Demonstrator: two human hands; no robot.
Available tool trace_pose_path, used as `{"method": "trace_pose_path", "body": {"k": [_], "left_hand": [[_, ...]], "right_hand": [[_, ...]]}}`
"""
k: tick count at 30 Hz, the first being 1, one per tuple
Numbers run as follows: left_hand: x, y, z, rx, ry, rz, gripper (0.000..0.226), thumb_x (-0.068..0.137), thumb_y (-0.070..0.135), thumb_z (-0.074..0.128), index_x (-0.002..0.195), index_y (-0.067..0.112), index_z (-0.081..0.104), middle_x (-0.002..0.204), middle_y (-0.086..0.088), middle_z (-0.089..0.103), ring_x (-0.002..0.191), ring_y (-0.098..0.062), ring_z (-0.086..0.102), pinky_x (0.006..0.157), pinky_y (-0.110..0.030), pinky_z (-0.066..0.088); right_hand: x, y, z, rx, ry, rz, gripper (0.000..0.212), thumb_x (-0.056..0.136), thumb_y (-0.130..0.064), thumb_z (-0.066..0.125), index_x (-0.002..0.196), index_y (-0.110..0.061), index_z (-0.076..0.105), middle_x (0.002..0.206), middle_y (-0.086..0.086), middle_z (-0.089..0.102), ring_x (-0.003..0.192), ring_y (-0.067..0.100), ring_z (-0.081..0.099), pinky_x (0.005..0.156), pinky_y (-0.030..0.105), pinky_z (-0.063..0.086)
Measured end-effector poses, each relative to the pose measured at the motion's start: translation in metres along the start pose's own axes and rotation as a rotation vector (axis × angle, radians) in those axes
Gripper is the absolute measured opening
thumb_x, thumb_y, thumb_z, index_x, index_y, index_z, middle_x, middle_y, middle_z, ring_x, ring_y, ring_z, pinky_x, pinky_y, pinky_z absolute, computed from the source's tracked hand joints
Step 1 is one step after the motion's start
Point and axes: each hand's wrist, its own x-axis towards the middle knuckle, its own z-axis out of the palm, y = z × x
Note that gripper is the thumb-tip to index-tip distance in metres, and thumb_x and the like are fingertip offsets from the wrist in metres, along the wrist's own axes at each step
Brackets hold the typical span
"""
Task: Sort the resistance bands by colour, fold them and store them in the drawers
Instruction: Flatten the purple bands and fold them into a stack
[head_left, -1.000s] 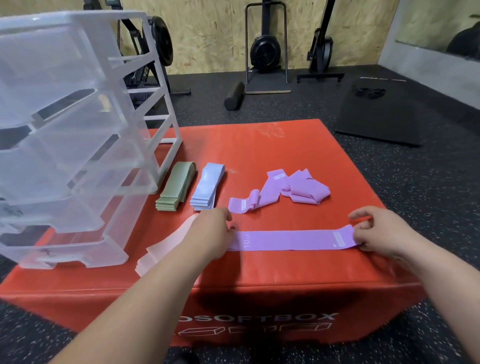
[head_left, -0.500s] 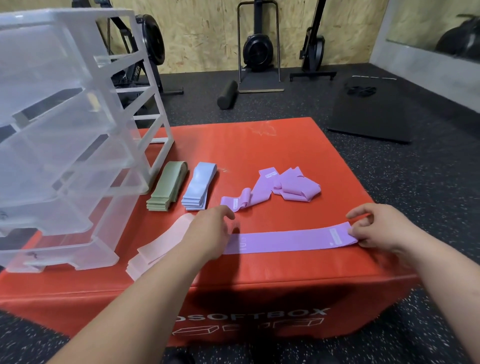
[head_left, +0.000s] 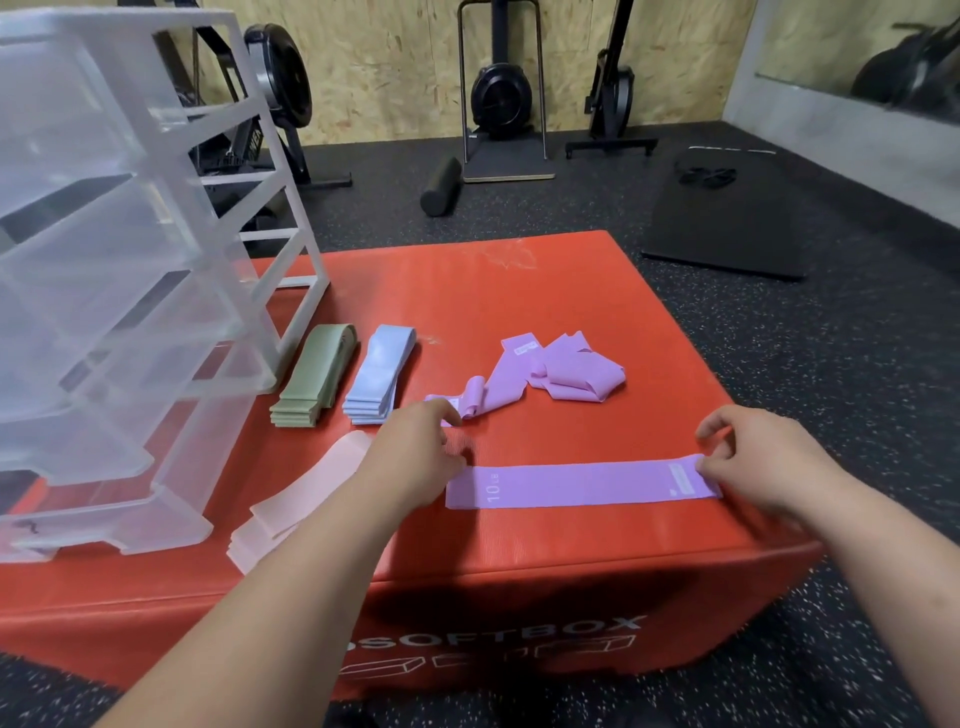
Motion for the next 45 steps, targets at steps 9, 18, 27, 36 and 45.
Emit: {"method": "trace_pose_path", "body": {"k": [9, 18, 27, 36, 45], "left_hand": [[0.025, 0.002, 0.004, 0.059, 0.167, 0.068, 0.030, 0.084, 0.024, 0.082, 0.112, 0.019, 0.072, 0.107, -0.003, 0.063, 0.100, -0.030, 0.063, 0.080, -0.040, 0.049], [0.045, 0.001, 0.012, 0.188, 0.300, 0.132, 0.020, 0.100, 0.037, 0.064, 0.093, 0.023, 0.076, 0.092, -0.002, 0.070, 0.091, -0.033, 0.062, 0.076, -0.044, 0.049], [0.029, 0.020, -0.040, -0.438, 0.277, 0.299, 0.025, 0.099, 0.043, 0.075, 0.079, 0.028, 0.075, 0.073, 0.013, 0.070, 0.070, -0.006, 0.057, 0.066, -0.016, 0.038], [0.022, 0.025, -0.044, -0.689, 0.357, 0.286, 0.018, 0.093, 0.006, 0.076, 0.093, 0.023, 0.079, 0.081, 0.013, 0.075, 0.073, -0.003, 0.064, 0.067, -0.022, 0.049], [0.019, 0.018, -0.049, -0.709, 0.310, 0.282, 0.014, 0.093, 0.008, 0.077, 0.092, 0.022, 0.079, 0.082, 0.011, 0.075, 0.077, -0.010, 0.066, 0.070, -0.033, 0.054]], "right_hand": [[0.009, -0.052, 0.007, 0.051, 0.059, -0.194, 0.020, 0.087, -0.033, 0.079, 0.103, -0.034, 0.068, 0.082, -0.012, 0.070, 0.083, 0.010, 0.065, 0.077, 0.032, 0.047], [0.023, -0.106, 0.028, 0.156, 0.053, -0.333, 0.018, 0.089, -0.034, 0.075, 0.105, -0.036, 0.068, 0.092, -0.014, 0.071, 0.087, 0.005, 0.064, 0.074, 0.027, 0.043], [0.029, -0.149, 0.037, 0.401, 0.000, -0.536, 0.034, 0.097, -0.037, 0.069, 0.131, -0.037, 0.066, 0.118, -0.032, 0.065, 0.107, -0.010, 0.063, 0.099, 0.021, 0.048], [0.025, -0.160, 0.058, 0.368, -0.091, -0.605, 0.026, 0.089, -0.023, 0.079, 0.109, -0.037, 0.072, 0.096, -0.017, 0.074, 0.100, -0.004, 0.066, 0.088, 0.020, 0.047], [0.022, -0.166, 0.052, 0.690, -0.184, -0.564, 0.030, 0.095, -0.016, 0.073, 0.120, -0.032, 0.072, 0.109, -0.010, 0.076, 0.100, 0.009, 0.071, 0.090, 0.024, 0.054]]}}
